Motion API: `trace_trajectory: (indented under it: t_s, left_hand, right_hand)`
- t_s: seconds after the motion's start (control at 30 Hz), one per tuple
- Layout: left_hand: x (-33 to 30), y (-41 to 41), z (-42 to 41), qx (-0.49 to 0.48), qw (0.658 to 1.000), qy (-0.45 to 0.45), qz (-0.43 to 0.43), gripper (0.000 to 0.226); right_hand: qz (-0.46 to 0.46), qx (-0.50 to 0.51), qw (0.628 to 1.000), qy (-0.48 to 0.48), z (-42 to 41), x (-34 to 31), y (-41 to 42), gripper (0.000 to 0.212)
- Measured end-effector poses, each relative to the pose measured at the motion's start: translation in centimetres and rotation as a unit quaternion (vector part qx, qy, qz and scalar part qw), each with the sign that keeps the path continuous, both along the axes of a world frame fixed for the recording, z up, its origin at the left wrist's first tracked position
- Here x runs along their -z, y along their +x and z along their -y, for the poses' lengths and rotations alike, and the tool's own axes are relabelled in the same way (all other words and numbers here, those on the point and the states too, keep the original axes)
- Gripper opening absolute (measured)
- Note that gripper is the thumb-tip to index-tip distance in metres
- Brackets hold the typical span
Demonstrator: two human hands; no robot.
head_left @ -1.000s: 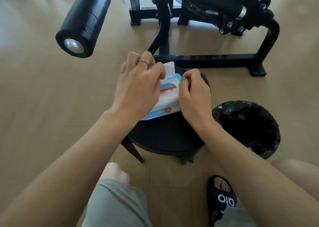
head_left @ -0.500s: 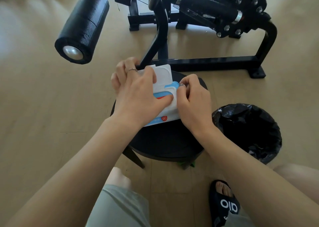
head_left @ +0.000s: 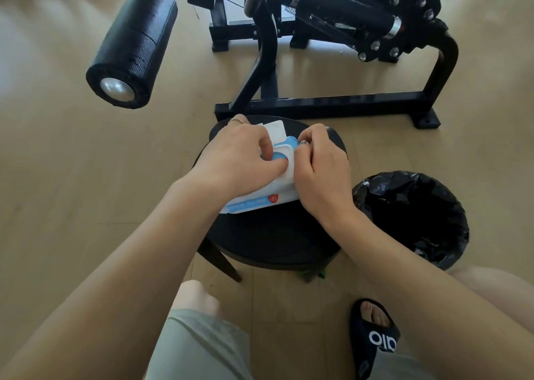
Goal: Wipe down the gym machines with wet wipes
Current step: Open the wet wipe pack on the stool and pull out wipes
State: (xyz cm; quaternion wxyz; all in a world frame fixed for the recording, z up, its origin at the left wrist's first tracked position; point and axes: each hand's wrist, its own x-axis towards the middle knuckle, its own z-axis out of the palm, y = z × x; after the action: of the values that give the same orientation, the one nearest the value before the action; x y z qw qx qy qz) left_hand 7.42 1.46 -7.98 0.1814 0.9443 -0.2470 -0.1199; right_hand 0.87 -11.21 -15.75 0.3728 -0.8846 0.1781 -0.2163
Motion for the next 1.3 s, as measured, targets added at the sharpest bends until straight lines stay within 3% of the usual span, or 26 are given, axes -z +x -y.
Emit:
trace_trajectory:
  t_s: [0.27, 0.53, 0.77, 1.03, 1.3]
  left_hand:
    - [0.2, 0.1, 0.7, -0.034, 0.999, -0.029, -0.010, 0.020]
    - [0.9, 0.9, 0.3, -0.053, 0.991, -0.088, -0.090, 0.019]
    - [1.8, 1.1, -2.5, 0.051, 0.982, -0.151, -0.098, 0.013]
    - [1.9, 1.3, -3.7, 0.159, 0.978, -0.111, -0.072, 0.027]
    - [1.7, 1.8, -3.1, 0.194, 0.977, -0.057, -0.072, 0.029]
  right_hand:
    - [0.005, -0.003, 1.000, -0.016, -0.3, -0.1, 0.0, 0.011]
    - [0.014, -0.010, 1.000, -0.012, -0.4, -0.1, 0.1, 0.013]
    - [0.013, -0.013, 1.000, -0.012, -0.1, 0.1, 0.1, 0.012]
    - [0.017, -0.016, 1.000, -0.011, -0.1, 0.3, 0.1, 0.009]
    - [0.014, -0.023, 1.000, -0.012, 0.0, 0.1, 0.0, 0.010]
